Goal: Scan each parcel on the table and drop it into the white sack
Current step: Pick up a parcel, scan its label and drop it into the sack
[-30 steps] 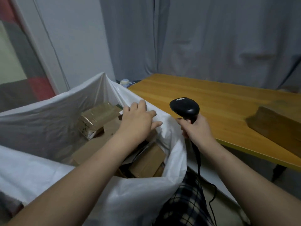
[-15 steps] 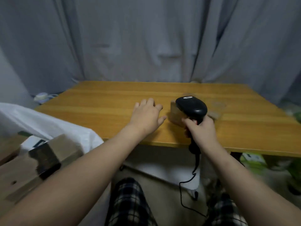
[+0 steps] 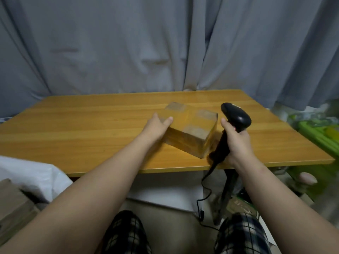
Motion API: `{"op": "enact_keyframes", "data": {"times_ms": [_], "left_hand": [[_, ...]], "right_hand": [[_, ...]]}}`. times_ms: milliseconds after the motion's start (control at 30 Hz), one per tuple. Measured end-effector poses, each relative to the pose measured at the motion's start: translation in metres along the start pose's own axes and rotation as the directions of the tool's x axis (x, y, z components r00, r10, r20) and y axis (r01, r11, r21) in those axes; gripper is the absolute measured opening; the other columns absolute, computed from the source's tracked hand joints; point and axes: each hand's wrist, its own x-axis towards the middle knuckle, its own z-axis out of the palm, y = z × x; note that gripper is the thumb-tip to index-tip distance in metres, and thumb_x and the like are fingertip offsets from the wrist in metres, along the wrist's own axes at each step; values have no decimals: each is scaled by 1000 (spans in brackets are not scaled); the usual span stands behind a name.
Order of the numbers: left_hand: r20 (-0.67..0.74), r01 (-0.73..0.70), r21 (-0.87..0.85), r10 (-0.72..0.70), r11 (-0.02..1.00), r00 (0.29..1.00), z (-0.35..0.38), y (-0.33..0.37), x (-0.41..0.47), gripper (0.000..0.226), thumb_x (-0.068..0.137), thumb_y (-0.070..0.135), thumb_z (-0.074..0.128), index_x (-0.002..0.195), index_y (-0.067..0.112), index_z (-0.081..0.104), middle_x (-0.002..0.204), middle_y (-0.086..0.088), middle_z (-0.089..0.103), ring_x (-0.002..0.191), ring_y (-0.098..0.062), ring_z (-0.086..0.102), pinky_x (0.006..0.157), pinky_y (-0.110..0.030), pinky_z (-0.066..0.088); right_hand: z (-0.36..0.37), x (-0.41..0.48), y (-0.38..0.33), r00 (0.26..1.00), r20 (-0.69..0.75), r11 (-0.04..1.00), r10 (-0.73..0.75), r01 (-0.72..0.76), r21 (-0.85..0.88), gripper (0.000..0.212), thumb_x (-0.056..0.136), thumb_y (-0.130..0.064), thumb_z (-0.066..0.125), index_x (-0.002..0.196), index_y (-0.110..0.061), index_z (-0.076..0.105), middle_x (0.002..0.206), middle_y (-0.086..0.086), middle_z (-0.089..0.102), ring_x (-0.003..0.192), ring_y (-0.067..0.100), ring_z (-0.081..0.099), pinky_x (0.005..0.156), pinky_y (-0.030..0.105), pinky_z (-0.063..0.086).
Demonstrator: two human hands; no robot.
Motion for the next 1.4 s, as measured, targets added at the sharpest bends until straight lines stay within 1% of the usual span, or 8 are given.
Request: {"op": "enact_keyframes", "data": {"times_ms": [200, 333, 533, 700, 900, 1100, 1267, 1400], "left_hand": [[-159, -100, -393, 40, 914, 987, -28, -35, -42, 41, 100, 40, 45, 134, 17, 39, 127, 2, 53, 110, -11, 53, 84, -17, 45], [-99, 74, -577, -160, 814, 982, -48, -47, -45, 85, 86, 78, 17, 147, 21, 34, 146, 2, 43, 134, -19, 38, 109, -37, 25], [-32, 48, -526, -77, 849, 997, -62, -72, -52, 48, 90, 47, 58, 132, 25, 49, 124, 1, 59, 115, -20, 55, 105, -39, 41], [-48, -51, -492, 32, 869, 998, -75, -75, -54, 41, 94, 5, 53, 125, 32, 54, 118, 9, 62, 110, -9, 56, 84, -19, 42], [61, 186, -514, -180, 838, 982, -67, -81, -59, 27, 94, 60, 41, 98, 36, 52, 108, 9, 57, 104, -14, 56, 96, -37, 45], [-36, 62, -518, -94, 853, 995, -62, -79, -56, 30, 83, 42, 69, 96, 25, 48, 97, -1, 57, 82, -15, 55, 68, -31, 42], [-26, -20, -314, 12, 949, 1000, -77, -69, -60, 69, 83, 29, 61, 143, 38, 29, 103, 0, 51, 93, -12, 52, 77, -27, 43], [40, -224, 423, 230, 878, 972, -95, -55, -50, 75, 72, 45, 35, 147, 40, 32, 157, -2, 18, 145, -25, 14, 117, -42, 13]], "right_hand": [[21, -10, 0, 972, 218, 988, -91, 62, 138, 22, 90, -28, 66, 109, -17, 66, 103, 4, 73, 98, 17, 70, 89, 42, 55], [32, -22, 11, 935, 274, 974, -225, 206, 95, 6, 87, -15, 69, 91, -19, 66, 88, 3, 70, 100, 19, 67, 96, 43, 51], [45, -38, 22, 930, 296, 975, -219, 220, 31, 12, 86, -12, 70, 95, -17, 63, 81, -6, 66, 80, 5, 66, 78, 28, 54], [50, -47, 16, 936, 306, 984, -175, 157, 81, 31, 85, -17, 71, 115, -9, 66, 104, 4, 73, 97, 16, 70, 81, 28, 57], [45, -47, 37, 934, 337, 986, -118, 150, -69, 26, 81, -5, 73, 107, -10, 69, 106, 9, 73, 106, 25, 68, 97, 45, 52], [53, -52, 43, 933, 293, 958, -211, 257, -131, 56, 71, -15, 79, 121, -1, 57, 112, 16, 68, 107, 24, 66, 93, 41, 54], [52, -44, 35, 959, 262, 986, -104, 134, -100, 25, 83, 0, 71, 104, 3, 59, 95, 11, 67, 103, 37, 66, 94, 51, 52], [55, -40, 31, 968, 238, 977, -79, 123, -176, 12, 85, -6, 70, 90, -11, 60, 83, 5, 64, 85, 22, 66, 82, 41, 55]]}}
